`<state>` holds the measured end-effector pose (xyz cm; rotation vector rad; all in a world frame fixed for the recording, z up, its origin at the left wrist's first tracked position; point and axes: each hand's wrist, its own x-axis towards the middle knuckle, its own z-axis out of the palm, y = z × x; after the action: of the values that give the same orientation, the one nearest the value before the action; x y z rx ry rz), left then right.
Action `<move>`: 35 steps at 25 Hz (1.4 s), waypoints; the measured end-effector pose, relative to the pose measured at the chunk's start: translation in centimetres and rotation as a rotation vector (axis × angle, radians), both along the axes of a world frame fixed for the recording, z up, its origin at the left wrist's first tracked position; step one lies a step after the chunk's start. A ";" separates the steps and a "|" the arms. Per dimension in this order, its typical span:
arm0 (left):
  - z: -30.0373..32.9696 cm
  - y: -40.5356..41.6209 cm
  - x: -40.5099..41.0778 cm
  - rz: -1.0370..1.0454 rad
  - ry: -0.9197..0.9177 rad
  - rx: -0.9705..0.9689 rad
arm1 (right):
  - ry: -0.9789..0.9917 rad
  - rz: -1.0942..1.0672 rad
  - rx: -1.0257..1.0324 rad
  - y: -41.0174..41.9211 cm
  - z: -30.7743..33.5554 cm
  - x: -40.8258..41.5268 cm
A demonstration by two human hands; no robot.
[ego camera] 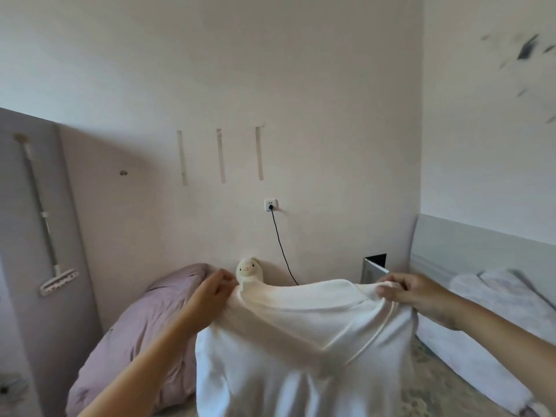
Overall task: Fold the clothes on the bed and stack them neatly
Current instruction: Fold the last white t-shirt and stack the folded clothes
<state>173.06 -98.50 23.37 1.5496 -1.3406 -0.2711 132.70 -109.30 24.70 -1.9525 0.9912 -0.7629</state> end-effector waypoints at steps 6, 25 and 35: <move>3.5 1.5 -1.5 -0.003 -0.271 -0.077 | -0.058 -0.018 -0.156 -0.5 3.6 -0.4; 8.5 1.3 -7.3 0.085 -0.044 -0.120 | -0.234 -0.139 -0.380 -3.1 5.8 -3.1; 6.2 0.8 -9.8 0.391 -0.090 -0.195 | 0.062 -0.179 -0.503 -4.9 2.7 -4.1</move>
<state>163.28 -97.69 29.56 1.6313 -1.0667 0.1693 128.65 -114.16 27.43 -2.3435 1.0979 -1.1449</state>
